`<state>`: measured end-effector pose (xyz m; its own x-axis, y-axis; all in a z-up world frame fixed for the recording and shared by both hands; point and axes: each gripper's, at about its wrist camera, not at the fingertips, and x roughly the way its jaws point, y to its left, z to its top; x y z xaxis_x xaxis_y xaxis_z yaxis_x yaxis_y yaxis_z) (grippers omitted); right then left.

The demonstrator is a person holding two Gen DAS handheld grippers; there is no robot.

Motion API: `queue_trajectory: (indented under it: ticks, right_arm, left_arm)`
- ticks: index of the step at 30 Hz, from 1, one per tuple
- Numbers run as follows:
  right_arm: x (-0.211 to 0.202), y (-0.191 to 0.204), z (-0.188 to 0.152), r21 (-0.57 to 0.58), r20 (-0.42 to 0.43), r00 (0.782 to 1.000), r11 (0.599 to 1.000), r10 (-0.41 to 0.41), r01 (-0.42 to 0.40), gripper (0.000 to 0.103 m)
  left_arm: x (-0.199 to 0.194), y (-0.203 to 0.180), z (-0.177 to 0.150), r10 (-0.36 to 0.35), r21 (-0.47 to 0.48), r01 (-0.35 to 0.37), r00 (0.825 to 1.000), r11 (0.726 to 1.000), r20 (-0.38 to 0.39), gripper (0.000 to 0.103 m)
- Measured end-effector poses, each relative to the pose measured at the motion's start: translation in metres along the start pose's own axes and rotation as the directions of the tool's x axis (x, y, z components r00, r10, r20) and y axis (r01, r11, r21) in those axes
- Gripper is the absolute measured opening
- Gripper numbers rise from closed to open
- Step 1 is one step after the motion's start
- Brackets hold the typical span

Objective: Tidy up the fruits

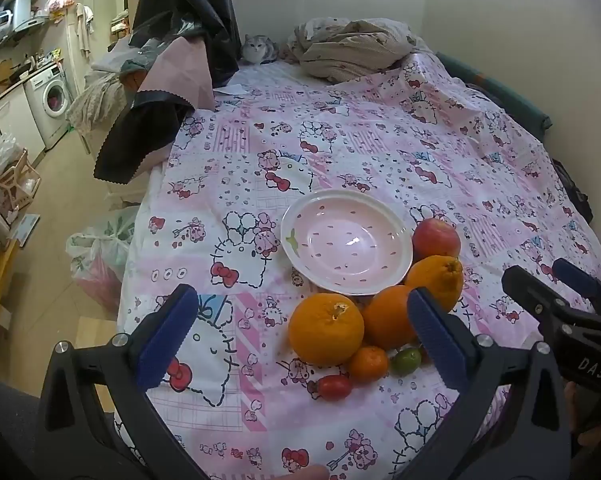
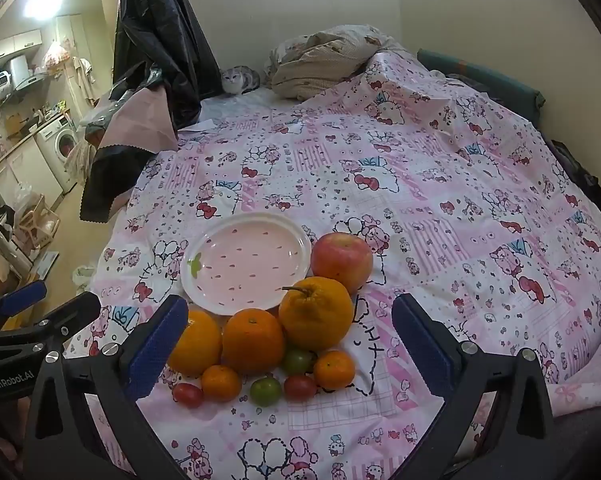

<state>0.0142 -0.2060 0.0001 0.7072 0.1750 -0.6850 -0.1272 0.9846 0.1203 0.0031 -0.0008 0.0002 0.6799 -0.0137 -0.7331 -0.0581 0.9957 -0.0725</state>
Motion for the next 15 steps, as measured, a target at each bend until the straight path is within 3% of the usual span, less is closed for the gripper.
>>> queue_trajectory:
  ticks: [15]
  right_arm:
    - [0.0002,0.0000,-0.0006,-0.001,-0.002,1.000,1.000,-0.003,0.003,0.103]
  left_arm:
    - [-0.0005,-0.0088,-0.0012,-0.065,-0.001,0.065,0.998,0.998,-0.021,0.103]
